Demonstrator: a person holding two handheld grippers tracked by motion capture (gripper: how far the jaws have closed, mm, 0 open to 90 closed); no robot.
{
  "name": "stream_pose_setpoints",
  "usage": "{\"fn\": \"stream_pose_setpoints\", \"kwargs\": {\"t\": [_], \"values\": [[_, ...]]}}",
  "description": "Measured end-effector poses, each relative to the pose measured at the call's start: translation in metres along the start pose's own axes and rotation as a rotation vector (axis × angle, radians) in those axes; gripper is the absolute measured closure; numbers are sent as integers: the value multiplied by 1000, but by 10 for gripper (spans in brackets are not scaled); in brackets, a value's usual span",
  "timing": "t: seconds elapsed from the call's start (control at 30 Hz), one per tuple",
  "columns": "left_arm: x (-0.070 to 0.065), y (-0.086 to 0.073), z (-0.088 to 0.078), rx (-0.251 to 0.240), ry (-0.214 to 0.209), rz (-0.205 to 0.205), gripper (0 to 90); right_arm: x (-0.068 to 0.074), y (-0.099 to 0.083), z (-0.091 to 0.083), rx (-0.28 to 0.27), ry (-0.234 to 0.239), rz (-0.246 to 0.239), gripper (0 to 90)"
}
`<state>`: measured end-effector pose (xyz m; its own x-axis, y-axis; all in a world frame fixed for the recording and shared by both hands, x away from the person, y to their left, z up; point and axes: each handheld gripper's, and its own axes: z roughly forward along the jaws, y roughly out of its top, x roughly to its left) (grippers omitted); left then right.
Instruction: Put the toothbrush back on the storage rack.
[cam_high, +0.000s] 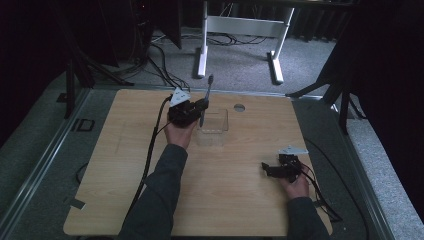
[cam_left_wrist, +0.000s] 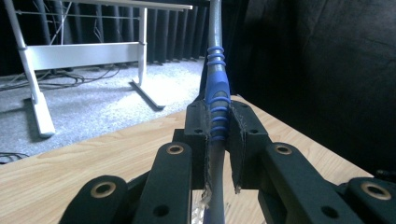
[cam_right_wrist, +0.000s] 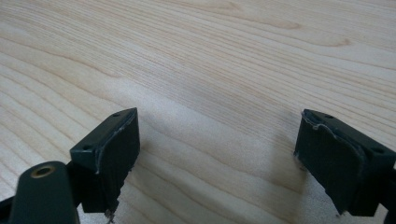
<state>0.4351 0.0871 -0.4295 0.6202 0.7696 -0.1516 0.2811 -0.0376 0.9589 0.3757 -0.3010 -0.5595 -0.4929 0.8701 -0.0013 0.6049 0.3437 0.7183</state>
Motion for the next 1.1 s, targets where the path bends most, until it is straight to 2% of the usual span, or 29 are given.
{"fn": "stream_pose_setpoints", "kwargs": {"t": [0.4, 0.6, 1.1], "values": [[-1, -6, 8, 17, 33, 35, 787, 0, 0, 0, 0, 1, -2, 135], [2, -8, 11, 24, 40, 38, 787, 0, 0, 0, 0, 2, -3, 135], [4, -14, 18, 64, 39, 47, 787, 0, 0, 0, 1, 1, -3, 135]]}}
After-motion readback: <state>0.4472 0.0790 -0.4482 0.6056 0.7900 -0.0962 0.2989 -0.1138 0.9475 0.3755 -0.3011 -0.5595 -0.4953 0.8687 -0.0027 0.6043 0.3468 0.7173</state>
